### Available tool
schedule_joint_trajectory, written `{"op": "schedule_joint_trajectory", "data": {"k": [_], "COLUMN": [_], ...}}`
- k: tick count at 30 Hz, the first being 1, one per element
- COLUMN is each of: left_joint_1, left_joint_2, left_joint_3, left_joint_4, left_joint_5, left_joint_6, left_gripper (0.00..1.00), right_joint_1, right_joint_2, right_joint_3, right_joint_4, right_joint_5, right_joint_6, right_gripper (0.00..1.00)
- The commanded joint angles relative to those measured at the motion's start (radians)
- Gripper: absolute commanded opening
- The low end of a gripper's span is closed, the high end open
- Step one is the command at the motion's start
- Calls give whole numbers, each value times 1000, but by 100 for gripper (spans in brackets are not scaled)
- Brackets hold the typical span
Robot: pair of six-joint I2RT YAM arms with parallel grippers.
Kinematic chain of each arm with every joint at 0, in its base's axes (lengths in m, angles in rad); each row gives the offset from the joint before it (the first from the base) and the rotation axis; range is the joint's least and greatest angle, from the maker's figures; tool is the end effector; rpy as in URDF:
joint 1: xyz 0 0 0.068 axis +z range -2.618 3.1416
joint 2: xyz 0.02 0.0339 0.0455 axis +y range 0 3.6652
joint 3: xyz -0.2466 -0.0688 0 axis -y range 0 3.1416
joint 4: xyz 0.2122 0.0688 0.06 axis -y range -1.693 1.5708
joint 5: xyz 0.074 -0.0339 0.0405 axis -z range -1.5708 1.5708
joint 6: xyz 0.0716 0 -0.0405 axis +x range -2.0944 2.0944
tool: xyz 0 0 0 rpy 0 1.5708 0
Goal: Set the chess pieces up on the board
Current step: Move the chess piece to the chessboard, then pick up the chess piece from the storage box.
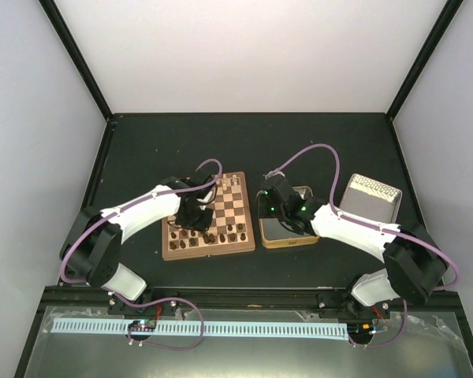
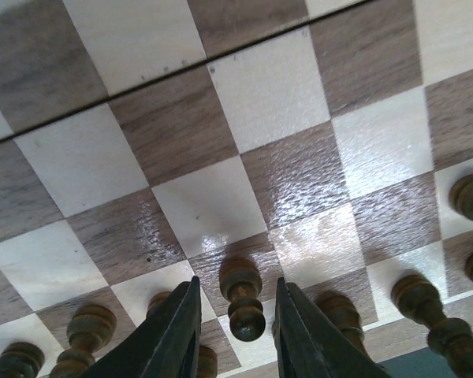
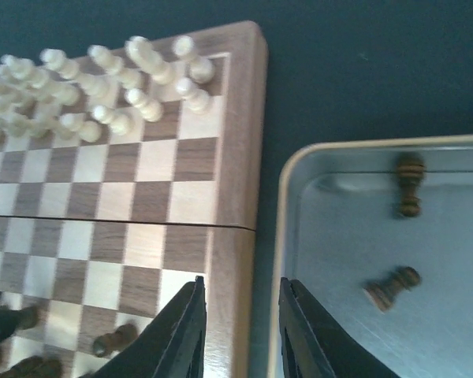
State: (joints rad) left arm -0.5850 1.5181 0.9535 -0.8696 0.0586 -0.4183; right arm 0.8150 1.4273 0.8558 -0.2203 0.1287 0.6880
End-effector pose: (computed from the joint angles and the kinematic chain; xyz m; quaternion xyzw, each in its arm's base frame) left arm 0.1963 -0.1350 0.1528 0.0850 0.9936 -0.0584 0.0458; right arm 0.2108 0.2102 0.1901 -0.0342 0.9229 0.2152 0.3175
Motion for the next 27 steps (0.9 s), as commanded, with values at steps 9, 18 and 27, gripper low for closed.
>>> {"op": "schedule_joint_trajectory", "data": {"k": [9,18,27], "left_joint_1": [7,7,7], "left_joint_2": [-138,-221,-231], "left_joint_3": [90,93,93], "left_joint_4": [-33,-5,-1], "left_joint_5": [-89,-28,-17], "left_joint_6": [-17,-23,-20], "left_gripper": [28,29,29], "right_joint_1": [-90,-90,-89], "right_joint_2": [128,254,324], "right_joint_3": [58,108,147], "right_joint_4": [-202,-254,-246], "right_joint_5": [55,90,89], "right_joint_6": [28,38,35], "right_gripper": [29,28,33]}}
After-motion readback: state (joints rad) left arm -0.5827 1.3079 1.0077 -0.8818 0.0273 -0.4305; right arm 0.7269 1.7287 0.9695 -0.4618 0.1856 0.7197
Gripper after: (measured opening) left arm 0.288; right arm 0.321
